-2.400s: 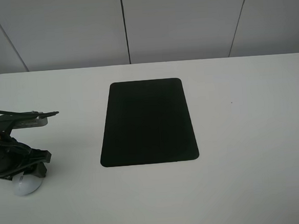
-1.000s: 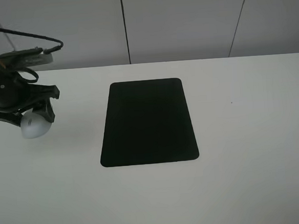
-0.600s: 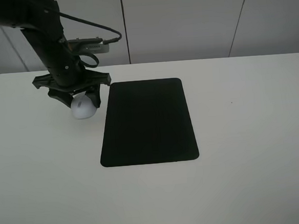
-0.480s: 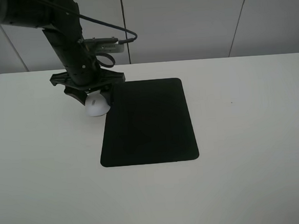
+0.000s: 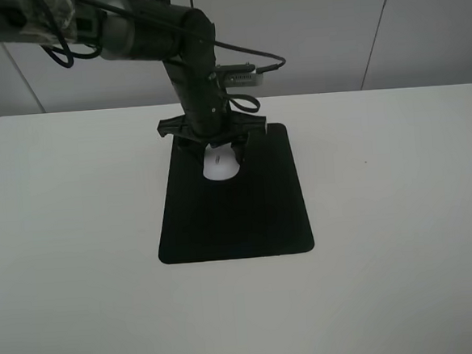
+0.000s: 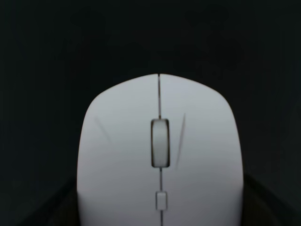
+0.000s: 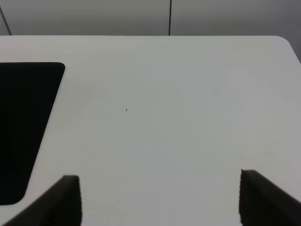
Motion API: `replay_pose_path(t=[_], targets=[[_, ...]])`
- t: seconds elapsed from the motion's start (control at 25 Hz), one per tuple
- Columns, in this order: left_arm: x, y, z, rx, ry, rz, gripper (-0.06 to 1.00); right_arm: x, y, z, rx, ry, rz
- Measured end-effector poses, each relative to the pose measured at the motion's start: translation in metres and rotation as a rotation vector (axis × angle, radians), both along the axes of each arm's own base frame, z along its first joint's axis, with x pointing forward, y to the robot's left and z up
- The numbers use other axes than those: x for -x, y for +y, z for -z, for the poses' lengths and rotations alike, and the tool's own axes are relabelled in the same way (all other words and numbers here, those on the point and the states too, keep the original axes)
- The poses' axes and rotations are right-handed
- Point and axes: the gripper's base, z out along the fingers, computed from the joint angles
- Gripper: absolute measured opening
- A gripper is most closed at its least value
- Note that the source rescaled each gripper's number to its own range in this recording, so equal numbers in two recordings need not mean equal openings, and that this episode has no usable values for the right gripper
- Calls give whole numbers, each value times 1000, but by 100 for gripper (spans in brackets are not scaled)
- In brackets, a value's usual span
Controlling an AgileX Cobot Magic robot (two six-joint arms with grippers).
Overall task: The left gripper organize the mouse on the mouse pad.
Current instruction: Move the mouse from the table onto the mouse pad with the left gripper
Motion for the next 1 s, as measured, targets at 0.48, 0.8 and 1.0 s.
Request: replay_pose_path(t=[0.48,0.8,1.0], targets=[[2,-11,25,-13,0,-43,0,0,0,0,0,0,0],[0,-12,38,-17,-2,-55,0,0,0,0,0,0,0],[-2,-11,39,-22,-12,-98,0,0,0,0,0,0,0]])
